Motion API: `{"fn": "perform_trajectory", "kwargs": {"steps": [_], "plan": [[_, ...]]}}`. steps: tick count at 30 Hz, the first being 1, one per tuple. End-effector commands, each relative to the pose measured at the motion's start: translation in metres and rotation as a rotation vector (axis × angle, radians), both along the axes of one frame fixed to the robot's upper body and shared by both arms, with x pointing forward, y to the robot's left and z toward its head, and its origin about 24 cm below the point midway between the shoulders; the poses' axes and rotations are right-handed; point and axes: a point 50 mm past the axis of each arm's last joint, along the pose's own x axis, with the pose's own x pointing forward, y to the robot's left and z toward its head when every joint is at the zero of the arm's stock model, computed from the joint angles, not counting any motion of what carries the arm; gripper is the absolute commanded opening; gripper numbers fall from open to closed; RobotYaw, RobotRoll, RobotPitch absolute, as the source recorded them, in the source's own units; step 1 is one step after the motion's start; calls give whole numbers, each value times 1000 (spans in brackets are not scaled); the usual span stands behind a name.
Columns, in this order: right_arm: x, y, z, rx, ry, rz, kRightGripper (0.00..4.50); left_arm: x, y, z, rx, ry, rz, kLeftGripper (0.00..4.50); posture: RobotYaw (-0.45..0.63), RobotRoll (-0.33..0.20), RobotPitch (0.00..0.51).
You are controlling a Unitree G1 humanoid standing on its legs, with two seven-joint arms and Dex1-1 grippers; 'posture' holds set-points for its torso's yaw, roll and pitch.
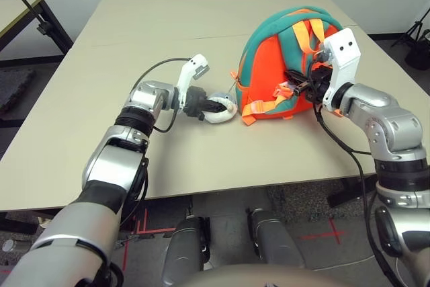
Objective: Put the pencil case into the backpack and zip it.
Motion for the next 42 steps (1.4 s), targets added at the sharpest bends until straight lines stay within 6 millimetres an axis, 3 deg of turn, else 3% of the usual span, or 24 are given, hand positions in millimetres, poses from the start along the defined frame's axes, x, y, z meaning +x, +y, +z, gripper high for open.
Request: {"fn": "perform_trajectory", "kwargs": {"steps": [1,4,5,10,19,25,33,42], "plan": [[-4,-3,2,25,71,40,1213,2,4,23,-29,-39,-10,3087,-226,0,94],[-9,-8,8,44,108,69,2390,0,7,31,-24,-56,-15,4293,-223,0,95],[-10,-11,10,50,121,79,2756,-1,9,33,-20,-63,-14,4500,-221,0,95],[-19,-24,22,73,175,114,4468,-4,15,40,-20,-78,-2,4500,-215,0,95],[-39,-54,46,92,220,133,4468,-8,24,45,-22,-96,28,4500,-219,0,92],[-44,-83,48,102,209,15,4468,-9,35,46,-34,-103,73,4500,-229,0,90],[-38,-135,31,96,114,-339,4468,-13,60,39,-90,-138,228,4500,-225,0,89],[-33,-150,6,130,-19,-513,4468,-12,86,27,-188,-261,501,4500,-209,0,96]]}}
